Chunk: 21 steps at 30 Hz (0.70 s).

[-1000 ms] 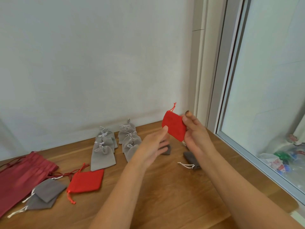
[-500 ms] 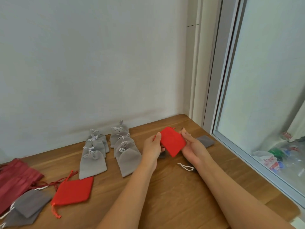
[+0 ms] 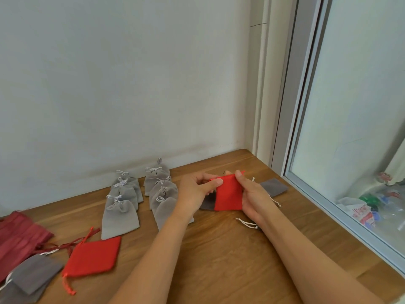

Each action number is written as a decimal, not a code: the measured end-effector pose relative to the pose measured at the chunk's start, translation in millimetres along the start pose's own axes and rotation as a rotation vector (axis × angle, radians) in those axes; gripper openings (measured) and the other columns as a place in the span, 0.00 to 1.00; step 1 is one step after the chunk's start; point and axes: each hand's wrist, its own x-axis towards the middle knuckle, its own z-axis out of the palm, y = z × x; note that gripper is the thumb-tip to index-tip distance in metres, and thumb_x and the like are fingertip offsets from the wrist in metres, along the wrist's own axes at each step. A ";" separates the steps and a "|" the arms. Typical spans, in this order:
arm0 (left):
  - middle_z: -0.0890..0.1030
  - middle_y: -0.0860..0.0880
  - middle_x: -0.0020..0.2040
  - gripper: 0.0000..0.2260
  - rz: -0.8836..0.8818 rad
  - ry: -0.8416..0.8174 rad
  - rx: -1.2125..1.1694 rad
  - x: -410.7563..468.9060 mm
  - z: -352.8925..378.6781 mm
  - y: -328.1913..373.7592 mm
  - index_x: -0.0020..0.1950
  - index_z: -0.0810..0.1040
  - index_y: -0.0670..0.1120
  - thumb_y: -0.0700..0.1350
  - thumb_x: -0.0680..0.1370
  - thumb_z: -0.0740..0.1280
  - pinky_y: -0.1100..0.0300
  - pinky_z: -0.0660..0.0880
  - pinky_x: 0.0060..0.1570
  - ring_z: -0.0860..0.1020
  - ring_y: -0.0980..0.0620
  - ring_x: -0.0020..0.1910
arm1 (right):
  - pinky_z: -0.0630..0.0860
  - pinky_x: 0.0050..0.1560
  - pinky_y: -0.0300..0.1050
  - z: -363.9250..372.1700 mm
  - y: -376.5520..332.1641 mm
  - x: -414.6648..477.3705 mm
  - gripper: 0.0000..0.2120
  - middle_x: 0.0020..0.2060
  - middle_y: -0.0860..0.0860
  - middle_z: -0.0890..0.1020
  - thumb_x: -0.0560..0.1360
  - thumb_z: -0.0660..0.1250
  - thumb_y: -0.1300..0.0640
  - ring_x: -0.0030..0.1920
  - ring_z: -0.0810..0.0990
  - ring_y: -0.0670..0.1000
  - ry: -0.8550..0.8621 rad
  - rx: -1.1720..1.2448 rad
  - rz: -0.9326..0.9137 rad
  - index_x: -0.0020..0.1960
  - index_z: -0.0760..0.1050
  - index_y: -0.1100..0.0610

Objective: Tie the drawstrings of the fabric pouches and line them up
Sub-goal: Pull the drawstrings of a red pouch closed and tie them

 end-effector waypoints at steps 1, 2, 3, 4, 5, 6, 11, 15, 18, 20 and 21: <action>0.81 0.53 0.30 0.02 -0.003 0.004 0.008 0.7 -0.3 -1.9 0.42 0.84 0.44 0.39 0.71 0.74 0.70 0.72 0.32 0.74 0.62 0.27 | 0.80 0.51 0.49 0.9 -0.5 -0.3 0.13 0.48 0.55 0.84 0.76 0.64 0.51 0.48 0.82 0.53 -0.024 0.007 -0.011 0.54 0.80 0.59; 0.81 0.53 0.30 0.02 -0.010 0.004 0.009 1.0 -0.8 -4.8 0.42 0.84 0.44 0.38 0.71 0.74 0.70 0.72 0.31 0.74 0.62 0.27 | 0.80 0.50 0.48 0.8 0.1 -0.3 0.12 0.47 0.54 0.84 0.76 0.64 0.52 0.47 0.83 0.52 -0.046 0.018 -0.024 0.53 0.80 0.58; 0.82 0.52 0.31 0.02 -0.017 -0.003 0.006 1.6 -1.8 -6.6 0.42 0.84 0.44 0.38 0.72 0.73 0.70 0.73 0.32 0.75 0.62 0.28 | 0.80 0.51 0.47 1.1 -0.3 -0.1 0.11 0.46 0.53 0.84 0.76 0.63 0.53 0.47 0.83 0.51 -0.060 0.039 -0.042 0.52 0.80 0.57; 0.82 0.52 0.32 0.03 -0.026 -0.018 -0.004 2.1 -3.1 -9.1 0.43 0.84 0.45 0.37 0.73 0.72 0.70 0.73 0.33 0.76 0.62 0.29 | 0.79 0.53 0.48 1.2 -0.4 0.5 0.11 0.46 0.53 0.83 0.77 0.63 0.53 0.47 0.82 0.50 -0.065 0.069 -0.057 0.52 0.80 0.57; 0.83 0.52 0.32 0.04 -0.036 -0.031 -0.011 2.0 -4.9 -11.7 0.44 0.84 0.45 0.37 0.74 0.71 0.70 0.74 0.33 0.77 0.61 0.30 | 0.77 0.57 0.49 1.0 -0.1 1.1 0.10 0.47 0.52 0.83 0.77 0.63 0.53 0.48 0.82 0.49 -0.063 0.100 -0.065 0.51 0.80 0.57; 0.83 0.52 0.32 0.05 -0.040 -0.042 -0.009 1.4 -6.3 -13.0 0.44 0.83 0.45 0.37 0.75 0.70 0.70 0.75 0.34 0.78 0.61 0.31 | 0.75 0.59 0.50 0.9 -0.5 1.2 0.11 0.47 0.52 0.83 0.78 0.62 0.53 0.50 0.81 0.49 -0.060 0.132 -0.066 0.50 0.80 0.57; 0.83 0.49 0.36 0.05 -0.066 -0.027 -0.027 1.4 -13.1 -16.5 0.43 0.82 0.43 0.37 0.77 0.68 0.67 0.76 0.34 0.80 0.56 0.34 | 0.74 0.56 0.50 1.2 -3.0 -0.3 0.13 0.44 0.51 0.83 0.81 0.58 0.55 0.47 0.83 0.48 -0.050 0.205 -0.052 0.43 0.77 0.57; 0.83 0.47 0.43 0.07 -0.101 -0.023 -0.294 0.0 -17.6 -13.5 0.42 0.75 0.42 0.39 0.79 0.63 0.66 0.76 0.37 0.80 0.56 0.38 | 0.76 0.58 0.51 0.8 -2.8 1.8 0.17 0.45 0.55 0.84 0.80 0.58 0.54 0.46 0.84 0.51 -0.013 0.236 -0.072 0.36 0.76 0.57; 0.85 0.45 0.50 0.10 -0.139 -0.033 -0.586 -0.9 -20.6 -7.6 0.39 0.71 0.43 0.38 0.80 0.61 0.67 0.74 0.36 0.78 0.57 0.36 | 0.78 0.56 0.48 1.8 -2.3 2.3 0.17 0.35 0.54 0.81 0.77 0.59 0.54 0.45 0.84 0.52 -0.034 0.316 -0.101 0.32 0.76 0.58; 0.85 0.45 0.49 0.09 -0.147 -0.034 -0.674 -1.4 -21.8 -3.2 0.39 0.71 0.43 0.38 0.80 0.61 0.67 0.74 0.33 0.76 0.58 0.34 | 0.81 0.52 0.47 3.9 -2.8 0.7 0.18 0.30 0.53 0.77 0.78 0.58 0.55 0.41 0.83 0.52 -0.040 0.353 -0.113 0.32 0.75 0.58; 0.85 0.45 0.47 0.09 -0.148 -0.038 -0.679 -2.1 -21.8 -1.4 0.39 0.71 0.42 0.37 0.80 0.61 0.67 0.74 0.33 0.76 0.58 0.33 | 0.82 0.49 0.46 4.3 -3.6 -0.6 0.20 0.29 0.52 0.76 0.79 0.57 0.55 0.38 0.83 0.51 -0.033 0.357 -0.123 0.31 0.75 0.57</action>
